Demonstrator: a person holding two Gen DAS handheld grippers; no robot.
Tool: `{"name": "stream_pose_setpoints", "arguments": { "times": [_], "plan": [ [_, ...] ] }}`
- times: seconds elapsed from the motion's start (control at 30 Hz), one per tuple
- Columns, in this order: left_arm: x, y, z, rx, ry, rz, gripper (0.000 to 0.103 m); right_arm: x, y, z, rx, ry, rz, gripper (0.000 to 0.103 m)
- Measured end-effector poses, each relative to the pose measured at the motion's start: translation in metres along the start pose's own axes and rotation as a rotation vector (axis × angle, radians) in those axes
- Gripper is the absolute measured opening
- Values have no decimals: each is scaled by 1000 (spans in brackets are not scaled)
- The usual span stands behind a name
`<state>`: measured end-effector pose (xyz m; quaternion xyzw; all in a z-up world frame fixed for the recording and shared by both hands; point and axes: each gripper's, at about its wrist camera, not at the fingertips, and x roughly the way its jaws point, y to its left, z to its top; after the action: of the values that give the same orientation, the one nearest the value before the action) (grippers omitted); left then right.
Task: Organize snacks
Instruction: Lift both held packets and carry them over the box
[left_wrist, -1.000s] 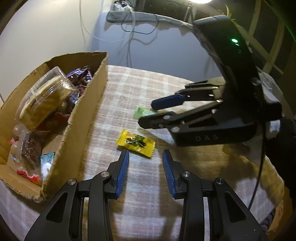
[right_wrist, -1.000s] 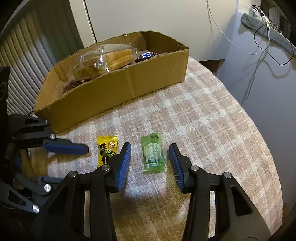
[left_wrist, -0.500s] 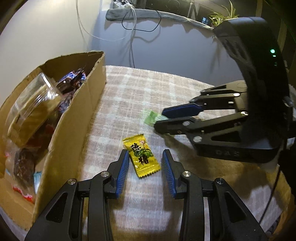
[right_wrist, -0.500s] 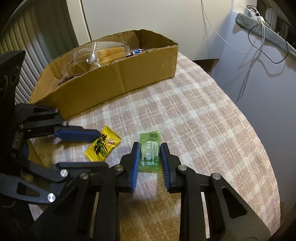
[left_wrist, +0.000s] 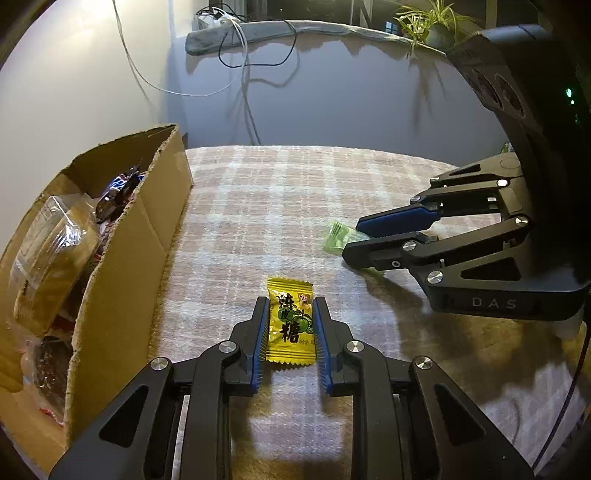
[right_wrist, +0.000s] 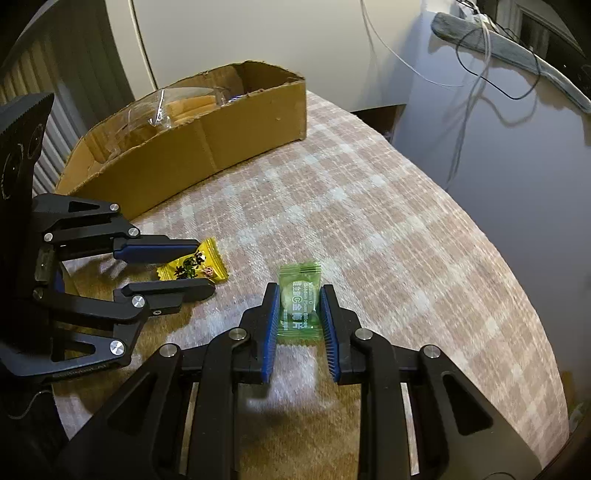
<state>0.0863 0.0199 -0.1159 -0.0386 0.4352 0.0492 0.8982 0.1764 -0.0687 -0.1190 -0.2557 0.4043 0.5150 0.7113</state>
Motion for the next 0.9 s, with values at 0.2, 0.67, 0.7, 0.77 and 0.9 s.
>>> {"name": "stream_pose_setpoints", "arguments": {
  "times": [0.2, 0.67, 0.7, 0.77, 0.9],
  "plan": [
    [-17, -4, 1, -1, -39, -28, 21, -17, 1, -3, 32, -22, -11, 23],
    [-84, 17, 12, -15, -177, -65, 21, -62, 37, 28, 35, -97, -40, 23],
    [-87, 20, 13, -17, -185, -65, 21, -64, 40, 31, 35, -102, -40, 23],
    [-96, 26, 12, -21, -201, -62, 21, -68, 47, 39, 31, -115, -42, 23],
    [-108, 41, 10, -32, -226, -56, 21, -73, 58, 50, 35, -139, -34, 23]
  ]
}}
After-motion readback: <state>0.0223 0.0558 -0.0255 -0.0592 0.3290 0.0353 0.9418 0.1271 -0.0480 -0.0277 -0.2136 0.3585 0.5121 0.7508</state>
